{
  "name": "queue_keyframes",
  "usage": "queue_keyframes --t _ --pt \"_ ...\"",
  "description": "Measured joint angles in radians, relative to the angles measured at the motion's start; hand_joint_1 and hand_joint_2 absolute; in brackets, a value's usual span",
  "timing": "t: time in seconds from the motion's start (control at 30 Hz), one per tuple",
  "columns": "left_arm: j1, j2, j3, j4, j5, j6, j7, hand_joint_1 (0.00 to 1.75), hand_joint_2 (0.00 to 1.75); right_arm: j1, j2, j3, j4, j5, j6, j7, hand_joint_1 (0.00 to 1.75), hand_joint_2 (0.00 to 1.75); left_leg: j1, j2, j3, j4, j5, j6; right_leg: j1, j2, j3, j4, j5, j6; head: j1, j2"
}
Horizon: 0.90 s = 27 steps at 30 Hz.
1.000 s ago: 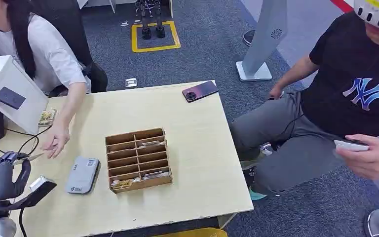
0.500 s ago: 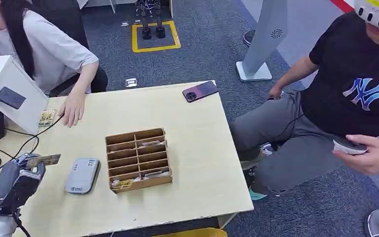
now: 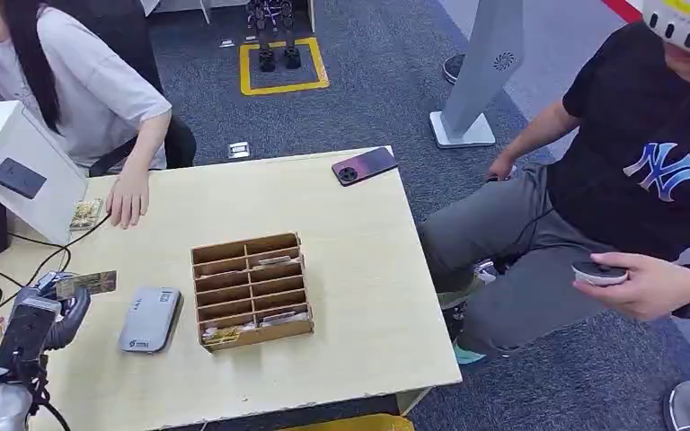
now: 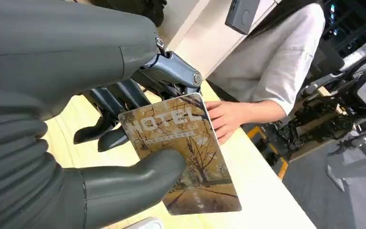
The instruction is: Pass the card to the sensor for recognition and then transmit it.
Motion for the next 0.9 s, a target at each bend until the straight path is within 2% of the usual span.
queue_keyframes --t 0.2,0.33,0.5,0.9 --pt "-0.014 -0.006 0.007 0.007 0.063 -0.035 0.057 1.75 1.75 0.000 0.000 0.000 0.000 0.004 -0.004 -0.002 0.00 0.00 0.000 0.000 0.000 0.000 0.000 0.000 0.000 0.000 0.000 0.000 0.000 0.000 0.000 0.000" --pt "-0.034 -0.019 0.009 0.049 0.021 0.003 0.103 1.75 1.75 0.000 0.000 0.000 0.000 0.005 -0.006 -0.002 0.00 0.00 0.000 0.000 0.000 0.000 0.000 0.000 0.000 0.000 0.000 0.000 0.000 0.000 0.000 0.000" --pt "-0.045 -0.045 0.004 0.109 -0.092 0.092 0.088 1.75 1.75 -0.001 0.000 -0.003 0.000 0.004 -0.011 -0.002 0.00 0.00 0.000 0.000 0.000 0.000 0.000 0.000 0.000 0.001 0.000 0.000 0.000 0.000 0.000 0.000" --pt "-0.041 -0.084 -0.006 0.174 -0.130 0.089 0.090 1.75 1.75 0.000 0.001 -0.008 0.000 0.004 -0.012 -0.001 0.00 0.00 0.000 0.000 0.000 0.000 0.000 0.000 0.000 0.000 0.000 0.000 0.000 0.000 0.000 0.000"
